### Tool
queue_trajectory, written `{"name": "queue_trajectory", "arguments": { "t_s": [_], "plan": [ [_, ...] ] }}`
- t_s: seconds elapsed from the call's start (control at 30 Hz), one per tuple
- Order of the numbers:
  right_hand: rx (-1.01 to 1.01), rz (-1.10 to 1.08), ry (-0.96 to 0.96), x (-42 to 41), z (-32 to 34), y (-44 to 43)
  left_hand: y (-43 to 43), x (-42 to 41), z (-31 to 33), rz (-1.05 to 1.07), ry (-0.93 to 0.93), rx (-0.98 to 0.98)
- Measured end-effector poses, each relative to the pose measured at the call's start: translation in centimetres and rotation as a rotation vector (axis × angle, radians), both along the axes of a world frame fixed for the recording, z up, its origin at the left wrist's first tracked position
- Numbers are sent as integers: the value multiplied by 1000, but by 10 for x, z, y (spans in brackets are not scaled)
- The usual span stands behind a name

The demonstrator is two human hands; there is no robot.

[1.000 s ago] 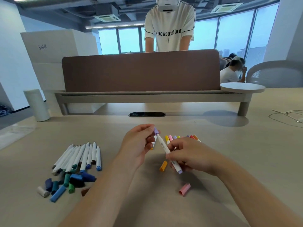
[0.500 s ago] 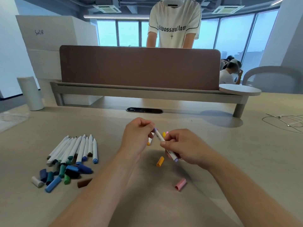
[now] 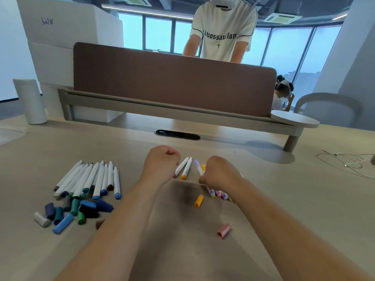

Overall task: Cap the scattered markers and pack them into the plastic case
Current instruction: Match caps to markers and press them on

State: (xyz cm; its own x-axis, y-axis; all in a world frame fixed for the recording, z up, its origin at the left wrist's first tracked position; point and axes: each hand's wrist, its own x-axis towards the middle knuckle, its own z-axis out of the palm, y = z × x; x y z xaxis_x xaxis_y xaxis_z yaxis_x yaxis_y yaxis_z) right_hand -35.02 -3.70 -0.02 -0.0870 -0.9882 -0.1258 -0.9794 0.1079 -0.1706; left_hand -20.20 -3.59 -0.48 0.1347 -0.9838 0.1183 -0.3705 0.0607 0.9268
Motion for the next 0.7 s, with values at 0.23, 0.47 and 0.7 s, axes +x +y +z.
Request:
{"name": "queue_trajectory", "arguments": {
  "t_s": [0.23, 0.47, 0.7],
  "plan": [
    [-134, 21, -38, 10, -12, -27, 0, 4, 1, 38, 62, -10],
    [-66, 15, -157, 34, -14, -51, -3, 6, 0, 42, 87, -18],
    [16, 7, -30, 38, -12, -57, -5, 5, 0, 62, 51, -31]
  ]
}}
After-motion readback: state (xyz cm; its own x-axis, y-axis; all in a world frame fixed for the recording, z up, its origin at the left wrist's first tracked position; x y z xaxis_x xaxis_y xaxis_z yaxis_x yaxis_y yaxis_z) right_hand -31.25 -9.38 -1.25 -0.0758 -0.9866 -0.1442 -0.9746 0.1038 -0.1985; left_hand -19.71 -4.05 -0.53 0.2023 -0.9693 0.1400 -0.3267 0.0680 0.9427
